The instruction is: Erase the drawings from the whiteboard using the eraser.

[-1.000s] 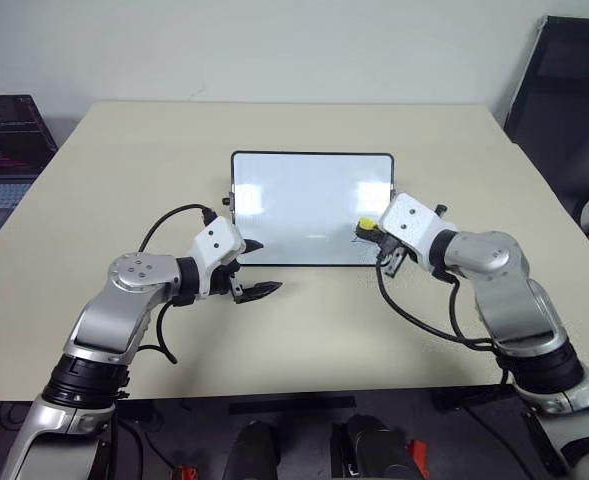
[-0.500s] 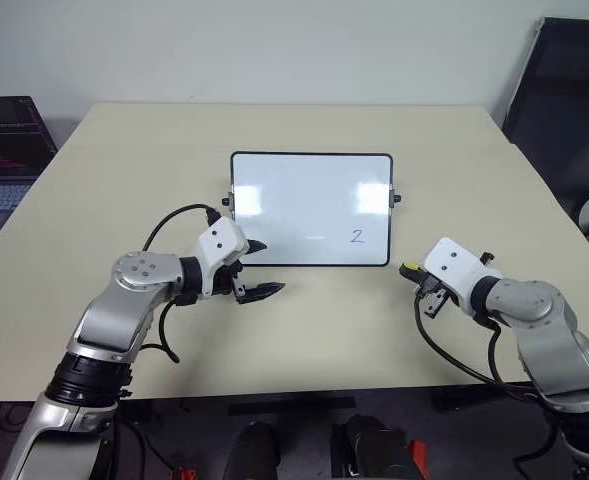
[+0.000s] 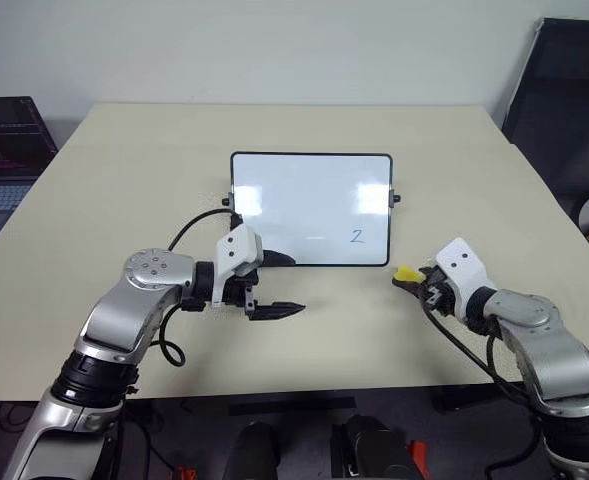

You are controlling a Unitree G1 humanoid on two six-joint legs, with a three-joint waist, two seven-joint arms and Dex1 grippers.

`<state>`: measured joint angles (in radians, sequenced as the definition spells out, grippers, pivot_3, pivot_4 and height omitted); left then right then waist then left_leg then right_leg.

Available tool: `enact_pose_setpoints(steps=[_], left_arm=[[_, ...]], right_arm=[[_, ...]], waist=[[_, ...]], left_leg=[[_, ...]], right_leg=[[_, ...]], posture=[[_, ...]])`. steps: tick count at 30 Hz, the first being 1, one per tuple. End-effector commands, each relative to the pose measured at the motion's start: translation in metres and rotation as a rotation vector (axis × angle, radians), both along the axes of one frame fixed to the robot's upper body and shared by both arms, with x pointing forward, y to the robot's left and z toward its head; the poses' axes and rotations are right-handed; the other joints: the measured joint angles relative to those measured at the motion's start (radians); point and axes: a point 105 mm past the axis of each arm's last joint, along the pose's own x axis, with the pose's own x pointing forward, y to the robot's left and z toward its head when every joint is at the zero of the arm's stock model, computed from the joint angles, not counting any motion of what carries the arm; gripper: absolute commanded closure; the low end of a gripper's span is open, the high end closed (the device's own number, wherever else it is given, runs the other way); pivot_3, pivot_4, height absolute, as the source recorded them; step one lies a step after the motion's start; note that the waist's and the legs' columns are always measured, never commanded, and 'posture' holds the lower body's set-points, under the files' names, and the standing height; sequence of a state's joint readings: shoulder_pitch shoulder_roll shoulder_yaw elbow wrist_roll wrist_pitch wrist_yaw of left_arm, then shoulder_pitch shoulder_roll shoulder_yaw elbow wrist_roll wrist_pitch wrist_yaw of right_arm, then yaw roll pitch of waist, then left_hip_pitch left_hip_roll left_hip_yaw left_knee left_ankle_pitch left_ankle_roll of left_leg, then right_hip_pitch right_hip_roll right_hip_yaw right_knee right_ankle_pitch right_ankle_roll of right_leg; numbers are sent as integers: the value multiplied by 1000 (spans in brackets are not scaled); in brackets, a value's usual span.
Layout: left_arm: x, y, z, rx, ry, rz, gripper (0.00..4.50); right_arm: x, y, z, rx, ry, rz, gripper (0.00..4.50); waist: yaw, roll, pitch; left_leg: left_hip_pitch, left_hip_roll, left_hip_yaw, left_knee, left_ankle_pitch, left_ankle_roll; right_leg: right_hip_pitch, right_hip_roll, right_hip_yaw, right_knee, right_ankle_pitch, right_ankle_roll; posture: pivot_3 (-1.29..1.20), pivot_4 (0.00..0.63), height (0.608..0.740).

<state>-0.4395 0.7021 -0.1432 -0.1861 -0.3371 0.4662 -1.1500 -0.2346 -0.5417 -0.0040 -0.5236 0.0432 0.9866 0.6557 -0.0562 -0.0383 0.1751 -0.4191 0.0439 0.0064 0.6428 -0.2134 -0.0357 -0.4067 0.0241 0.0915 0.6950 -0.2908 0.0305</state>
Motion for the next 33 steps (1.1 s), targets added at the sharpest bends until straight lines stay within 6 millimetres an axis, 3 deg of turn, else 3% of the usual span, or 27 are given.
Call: enact_pose_setpoints(steps=[1, 3, 23, 33], left_arm=[[-3, -8, 12, -12, -51, -41, 0], [-1, -8, 12, -10, -52, -40, 0], [3, -1, 10, -12, -61, 11, 0], [3, 2, 9, 3, -59, 23, 0]], right_arm=[[3, -6, 22, 36, -28, 3, 1090], [5, -8, 20, 52, 13, 14, 379], [31, -12, -7, 84, 132, 33, 379], [32, -12, -8, 95, 124, 12, 3748]], waist=[[0, 0, 0], [0, 0, 0], [0, 0, 0], [0, 0, 0]], left_leg=[[0, 0, 0, 0, 0, 0], [0, 0, 0, 0, 0, 0], [0, 0, 2, 0, 0, 0], [0, 0, 2, 0, 0, 0]], right_leg=[[0, 0, 0, 0, 0, 0], [0, 0, 0, 0, 0, 0], [0, 0, 0, -1, 0, 0], [0, 0, 0, -1, 0, 0]], posture=[[0, 150, 740], [0, 150, 740], [0, 150, 740], [0, 150, 740]])
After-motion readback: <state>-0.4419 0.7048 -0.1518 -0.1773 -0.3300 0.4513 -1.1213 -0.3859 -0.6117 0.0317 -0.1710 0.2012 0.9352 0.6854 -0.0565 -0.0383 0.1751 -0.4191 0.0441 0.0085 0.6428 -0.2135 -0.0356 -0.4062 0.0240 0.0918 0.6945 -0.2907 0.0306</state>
